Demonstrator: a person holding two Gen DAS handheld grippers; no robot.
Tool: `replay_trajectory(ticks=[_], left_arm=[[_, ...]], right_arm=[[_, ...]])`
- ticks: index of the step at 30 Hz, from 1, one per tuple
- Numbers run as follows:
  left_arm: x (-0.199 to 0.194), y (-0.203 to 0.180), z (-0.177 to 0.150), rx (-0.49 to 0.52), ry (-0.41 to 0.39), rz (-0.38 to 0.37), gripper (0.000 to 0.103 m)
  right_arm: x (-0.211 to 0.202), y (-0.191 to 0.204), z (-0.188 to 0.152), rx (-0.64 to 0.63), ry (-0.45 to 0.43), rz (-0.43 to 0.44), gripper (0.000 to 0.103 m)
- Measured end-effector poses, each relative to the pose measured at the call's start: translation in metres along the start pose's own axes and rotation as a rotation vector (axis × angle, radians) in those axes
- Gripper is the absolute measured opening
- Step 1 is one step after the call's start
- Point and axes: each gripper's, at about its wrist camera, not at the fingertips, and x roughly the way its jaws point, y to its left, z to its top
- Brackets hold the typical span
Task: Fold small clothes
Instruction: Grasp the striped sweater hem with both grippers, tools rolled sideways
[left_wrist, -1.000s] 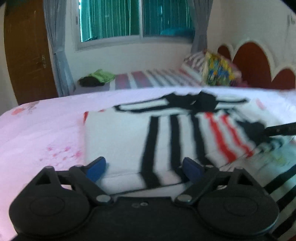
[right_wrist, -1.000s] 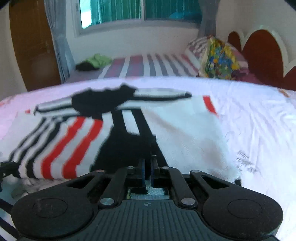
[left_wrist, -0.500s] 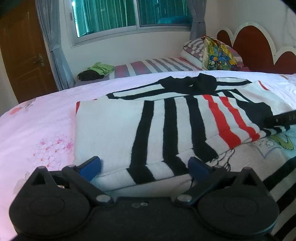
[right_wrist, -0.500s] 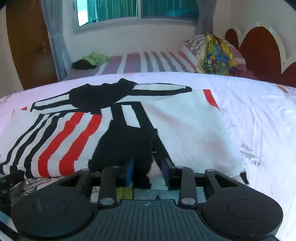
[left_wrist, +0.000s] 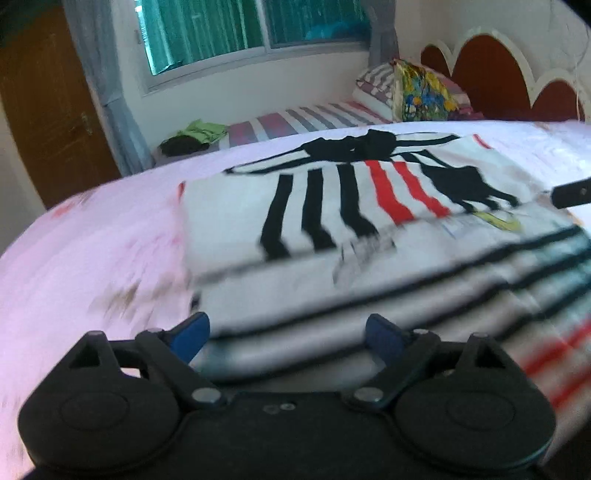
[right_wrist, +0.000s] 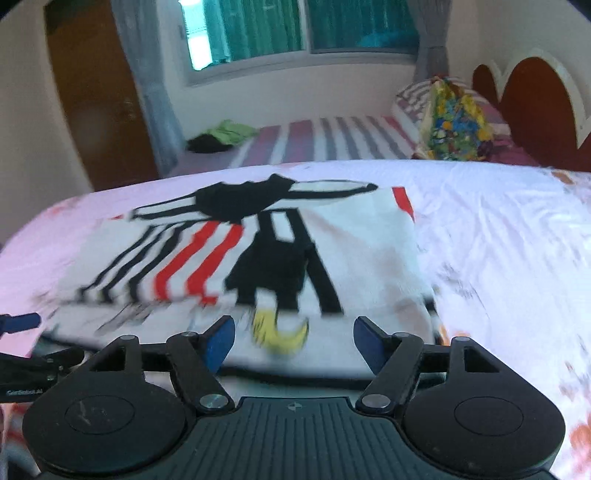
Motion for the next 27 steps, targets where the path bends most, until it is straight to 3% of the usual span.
replay_trajectory(ticks=[1,4,5,7,10,13,15,17,21,27], left_arm=[[-0.013,0.004,-0.012,-0.031,0.016,-0.015,0.091],[-0.055,0.018,-0.048,-0.132,0.033,-0.072,0.075],[-0.065,0.022,-0.056,-0.156,0.05,-0.083,0.068],[-0.083,0.032,-0.071,-0.244,0.068,-0.119,0.06],[-0.097,0.05,-0.095,-0.445,0.107,-0.243,0.046],[-0.107,0.051,-0.114,-0.524,0.129,-0.304,0.036],[-0.11,0.051,-0.127,-0.594,0.134,-0.337,0.039],[-0.108,0.053,-0.139,-0.689,0.14,-0.409,0.046],[-0.105,0.055,-0.15,-0.791,0.111,-0.432,0.051],[-0.077,0.066,-0.145,-0.89,0.088,-0.495,0.048]], right_arm=[[-0.015,-0.006,-0.009,0.005,-0.003,0.015,0.068],[-0.055,-0.035,-0.043,0.105,0.038,0.066,0.018],[-0.068,-0.046,-0.055,0.156,0.051,0.076,0.016],[-0.091,-0.064,-0.079,0.245,0.068,0.105,0.017],[-0.117,-0.082,-0.106,0.325,0.106,0.13,0.02],[-0.129,-0.095,-0.129,0.42,0.139,0.182,0.03],[-0.132,-0.1,-0.138,0.446,0.157,0.208,0.033],[-0.133,-0.107,-0.147,0.487,0.179,0.227,0.055],[-0.128,-0.113,-0.152,0.542,0.198,0.269,0.054],[-0.114,-0.109,-0.149,0.563,0.209,0.302,0.054]])
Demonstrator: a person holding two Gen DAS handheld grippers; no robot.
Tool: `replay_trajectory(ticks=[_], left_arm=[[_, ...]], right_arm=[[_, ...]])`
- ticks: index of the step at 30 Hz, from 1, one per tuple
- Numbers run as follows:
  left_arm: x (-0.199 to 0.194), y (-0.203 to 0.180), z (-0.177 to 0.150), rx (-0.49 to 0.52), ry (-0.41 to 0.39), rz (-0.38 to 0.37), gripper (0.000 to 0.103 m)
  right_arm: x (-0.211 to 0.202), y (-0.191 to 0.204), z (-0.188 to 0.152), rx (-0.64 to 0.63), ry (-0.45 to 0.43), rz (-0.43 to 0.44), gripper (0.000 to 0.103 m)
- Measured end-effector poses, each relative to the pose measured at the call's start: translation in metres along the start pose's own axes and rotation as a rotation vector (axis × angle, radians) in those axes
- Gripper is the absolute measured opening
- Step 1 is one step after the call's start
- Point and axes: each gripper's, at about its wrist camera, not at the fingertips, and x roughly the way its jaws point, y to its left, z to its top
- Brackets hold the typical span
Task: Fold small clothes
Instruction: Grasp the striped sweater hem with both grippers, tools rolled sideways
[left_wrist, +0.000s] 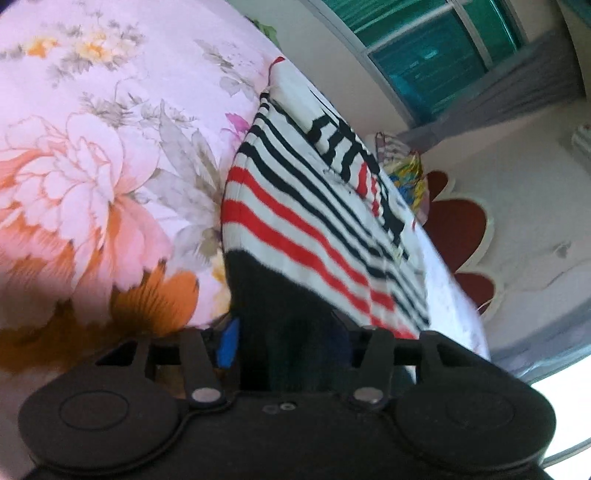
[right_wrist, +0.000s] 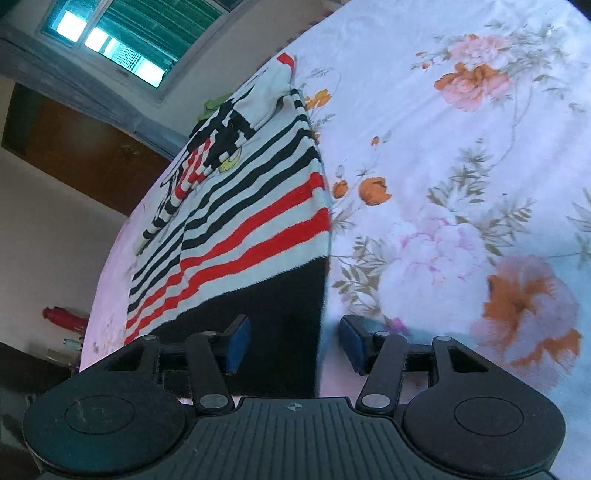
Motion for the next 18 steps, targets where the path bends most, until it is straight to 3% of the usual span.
replay_trajectory(ticks=[4,6,8,10,11,16,18], left_arm=[[0.01,0.008,0.009,-0.036,0.018,-0.064,0.045],[0.014,0.007,0.01,-0.032,0.022,-0.069,0.039],[0.015,0.005,0.009,-0.018,0.018,-0.058,0.035],[0.015,0.005,0.007,-0.008,0.007,-0.038,0.019],[0.015,0.005,0.006,-0.006,0.001,-0.027,0.006],[-0.018,0.001,0.001,-0.015,-0.209,-0.131,0.005],[-0.014,0.004,0.001,0.004,-0.183,-0.063,0.005]], right_arm=[[0.012,0.002,0.003,0.021,0.018,0.041,0.054],[0.019,0.001,0.006,0.035,0.029,0.056,0.043],[0.025,0.0,0.009,0.044,0.046,0.067,0.021],[0.031,-0.003,0.007,0.052,0.082,0.081,0.007],[0.03,-0.002,0.005,0.038,0.076,0.078,0.005],[-0.003,0.004,0.008,-0.004,-0.058,0.169,0.005],[0.001,0.0,0.006,-0.049,-0.039,0.106,0.005]])
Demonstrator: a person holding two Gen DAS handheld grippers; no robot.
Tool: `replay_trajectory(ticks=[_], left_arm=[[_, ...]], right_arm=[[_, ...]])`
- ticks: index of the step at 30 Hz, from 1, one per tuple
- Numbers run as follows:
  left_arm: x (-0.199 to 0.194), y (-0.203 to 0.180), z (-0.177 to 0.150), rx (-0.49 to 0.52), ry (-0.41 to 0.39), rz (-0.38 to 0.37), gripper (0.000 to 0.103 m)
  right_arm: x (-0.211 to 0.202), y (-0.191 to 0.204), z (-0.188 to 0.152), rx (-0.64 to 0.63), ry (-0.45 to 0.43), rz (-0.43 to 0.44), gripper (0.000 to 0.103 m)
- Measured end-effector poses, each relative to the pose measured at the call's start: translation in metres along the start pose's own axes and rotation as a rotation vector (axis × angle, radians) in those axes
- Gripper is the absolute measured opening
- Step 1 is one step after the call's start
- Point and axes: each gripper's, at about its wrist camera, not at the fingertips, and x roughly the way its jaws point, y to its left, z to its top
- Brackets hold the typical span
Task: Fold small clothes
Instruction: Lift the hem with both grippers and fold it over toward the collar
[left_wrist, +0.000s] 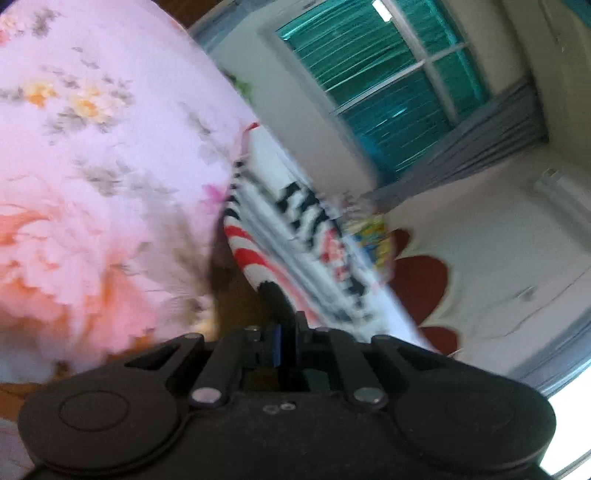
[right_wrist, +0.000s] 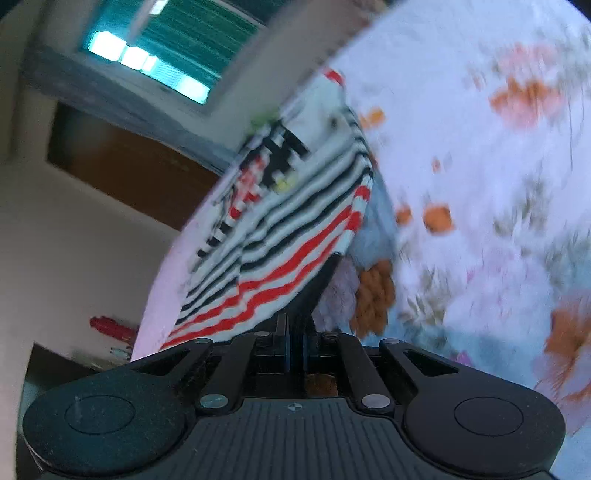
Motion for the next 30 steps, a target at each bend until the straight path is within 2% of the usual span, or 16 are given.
replay_trajectory(ticks=[2,3,7,9,13,23,30], left_arm=[[0.011,0.009,-0.005,-0.004,0.056,0.068,0.005],[0.012,0.011,-0.007,-0.008,0.058,0.078,0.005],[0.006,0.007,-0.006,-0.049,-0.002,0.022,0.005],[0.006,-0.002,0.001,-0.037,-0.025,0.003,0.005],[0.02,-0.025,0.033,-0.023,-0.079,-0.027,0.005],[0.124,-0.066,0.136,0.015,-0.074,-0.05,0.005],[0.211,-0.054,0.19,0.05,-0.001,-0.013,0.005]], right_arm=[[0.013,-0.014,-0.004,0.032,0.063,-0.062,0.005],[0.013,-0.018,-0.005,0.049,0.053,-0.05,0.005],[0.0,-0.001,0.01,0.013,-0.035,-0.004,0.005],[-0.002,0.01,0.025,-0.016,-0.066,0.007,0.005],[0.008,0.032,0.064,-0.058,-0.111,0.017,0.005],[0.065,0.067,0.185,-0.037,-0.196,0.001,0.005],[0.142,0.063,0.26,0.0,-0.17,-0.039,0.005]])
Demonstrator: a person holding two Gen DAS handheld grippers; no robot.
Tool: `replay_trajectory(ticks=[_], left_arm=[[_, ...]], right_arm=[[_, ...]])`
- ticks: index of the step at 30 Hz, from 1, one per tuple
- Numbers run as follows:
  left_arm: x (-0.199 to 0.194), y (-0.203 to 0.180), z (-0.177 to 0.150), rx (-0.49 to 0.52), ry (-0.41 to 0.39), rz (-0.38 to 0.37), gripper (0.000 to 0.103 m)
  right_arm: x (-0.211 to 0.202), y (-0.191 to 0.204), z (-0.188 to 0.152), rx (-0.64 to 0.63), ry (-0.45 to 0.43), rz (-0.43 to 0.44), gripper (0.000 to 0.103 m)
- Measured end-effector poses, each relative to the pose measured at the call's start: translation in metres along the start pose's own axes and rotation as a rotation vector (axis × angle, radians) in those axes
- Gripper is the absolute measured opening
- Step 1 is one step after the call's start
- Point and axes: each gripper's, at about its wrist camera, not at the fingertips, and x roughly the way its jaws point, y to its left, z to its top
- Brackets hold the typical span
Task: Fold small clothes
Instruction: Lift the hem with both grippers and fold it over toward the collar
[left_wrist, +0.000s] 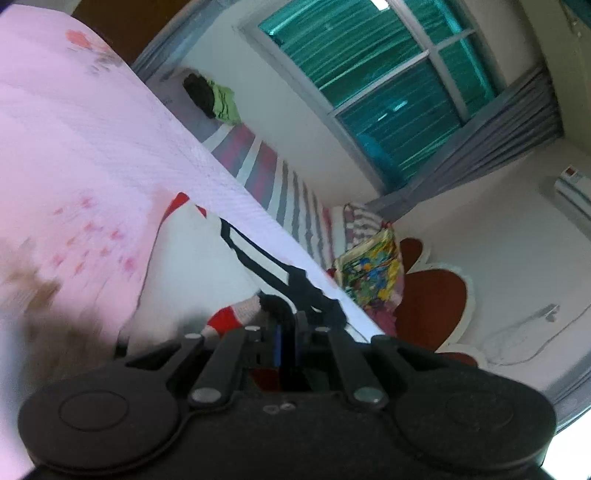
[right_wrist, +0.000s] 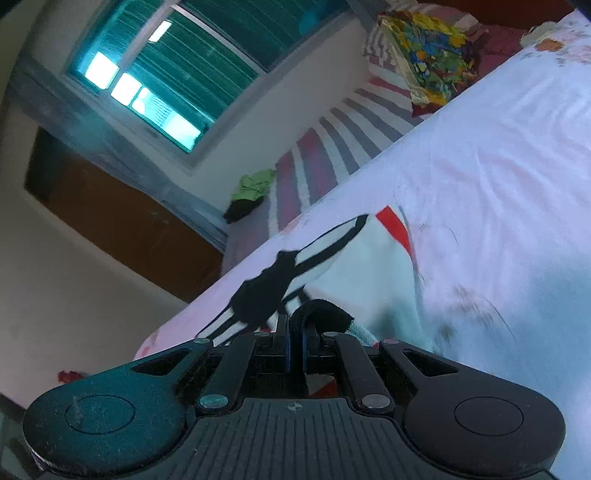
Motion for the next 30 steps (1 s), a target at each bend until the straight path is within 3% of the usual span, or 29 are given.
replay_trajectory(ticks=[5,7,9,10,11,13,14,16,18,23,25,28,29,30], left_arm=[[0.057,0.017,0.025,0.024,0.077,-0.001,0.006],[0.067,0.015,0.031,0.076,0.069,-0.01,0.018],[0.069,0.013,0.036,0.103,0.009,-0.023,0.072],[0.065,0.009,0.039,0.123,-0.03,-0.015,0.081],[0.062,0.007,0.041,0.141,-0.06,-0.026,0.083],[0.062,0.003,0.047,0.182,-0.037,-0.033,0.076],[0.061,0.0,0.047,0.227,-0.02,-0.022,0.067],[0.066,-0.006,0.047,0.321,0.034,0.009,0.064],[0.075,-0.006,0.043,0.389,0.112,0.029,0.055],[0.101,-0.014,0.029,0.556,0.254,0.074,0.049],[0.105,-0.016,0.023,0.606,0.275,0.087,0.048],[0.111,-0.02,0.016,0.674,0.272,0.128,0.04],[0.11,-0.021,0.014,0.688,0.269,0.141,0.029],[0.11,-0.02,0.013,0.693,0.272,0.139,0.008]], right_arm=[[0.06,-0.022,0.02,0.023,0.042,-0.044,0.005],[0.074,-0.027,0.024,0.003,0.029,-0.066,0.005],[0.083,-0.027,0.028,-0.029,-0.002,-0.119,0.025],[0.081,-0.026,0.03,-0.051,-0.04,-0.135,0.058],[0.076,-0.025,0.032,-0.07,-0.088,-0.132,0.066],[0.07,-0.025,0.038,-0.085,-0.119,-0.111,0.066],[0.066,-0.025,0.039,-0.104,-0.123,-0.098,0.066],[0.065,-0.02,0.038,-0.169,-0.092,-0.082,0.066],[0.07,-0.013,0.033,-0.27,-0.067,-0.129,0.066],[0.099,-0.007,0.017,-0.41,0.038,-0.154,0.051],[0.113,-0.007,0.01,-0.454,0.069,-0.189,0.05],[0.128,-0.008,0.001,-0.517,0.119,-0.215,0.041],[0.132,-0.007,-0.003,-0.549,0.129,-0.235,0.037],[0.135,-0.004,-0.008,-0.584,0.132,-0.249,0.033]])
